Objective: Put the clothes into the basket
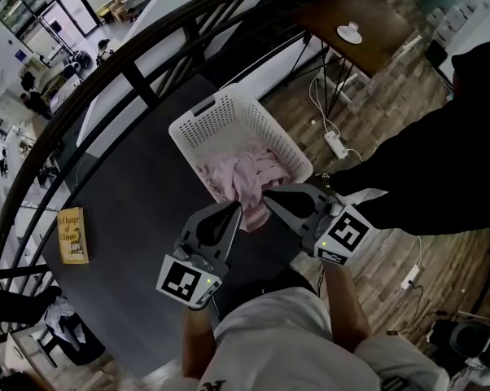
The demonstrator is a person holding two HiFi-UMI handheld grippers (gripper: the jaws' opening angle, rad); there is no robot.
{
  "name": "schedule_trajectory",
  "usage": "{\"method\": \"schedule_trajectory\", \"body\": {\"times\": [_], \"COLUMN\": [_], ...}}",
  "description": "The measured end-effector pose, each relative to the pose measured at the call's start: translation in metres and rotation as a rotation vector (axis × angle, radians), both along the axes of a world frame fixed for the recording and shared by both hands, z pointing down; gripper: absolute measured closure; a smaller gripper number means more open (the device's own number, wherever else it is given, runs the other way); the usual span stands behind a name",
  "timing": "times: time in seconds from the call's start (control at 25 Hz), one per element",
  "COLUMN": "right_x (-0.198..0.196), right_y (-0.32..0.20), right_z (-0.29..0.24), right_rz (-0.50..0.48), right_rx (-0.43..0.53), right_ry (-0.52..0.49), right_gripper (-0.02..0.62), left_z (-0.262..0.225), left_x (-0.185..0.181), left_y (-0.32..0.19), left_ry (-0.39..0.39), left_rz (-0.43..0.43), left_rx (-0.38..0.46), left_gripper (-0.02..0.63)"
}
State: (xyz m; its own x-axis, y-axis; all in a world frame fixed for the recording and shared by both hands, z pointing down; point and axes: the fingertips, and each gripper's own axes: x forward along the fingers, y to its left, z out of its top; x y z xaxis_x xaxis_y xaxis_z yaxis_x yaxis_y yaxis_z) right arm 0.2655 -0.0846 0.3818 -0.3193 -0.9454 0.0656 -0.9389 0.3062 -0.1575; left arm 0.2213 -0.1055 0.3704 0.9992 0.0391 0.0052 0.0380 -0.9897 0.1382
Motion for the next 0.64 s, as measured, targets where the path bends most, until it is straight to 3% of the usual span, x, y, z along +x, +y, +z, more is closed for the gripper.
{"method": "schedule_trajectory", "body": {"times": [0.64], "right_x": [-0.0012], "right_y": [0.0077], "right_z": [0.0005], "right_rz": [0.003], "right_rx": [-0.004], "right_ry": [-0.001], "right_gripper": [0.58], "left_z": [-0.0029], "left_x": [-0.0008], "left_y": [0.0063], "left_ry": [0.0], "left_rz": [0.002], "left_rx": [0.011], "left_gripper": [0.603]}}
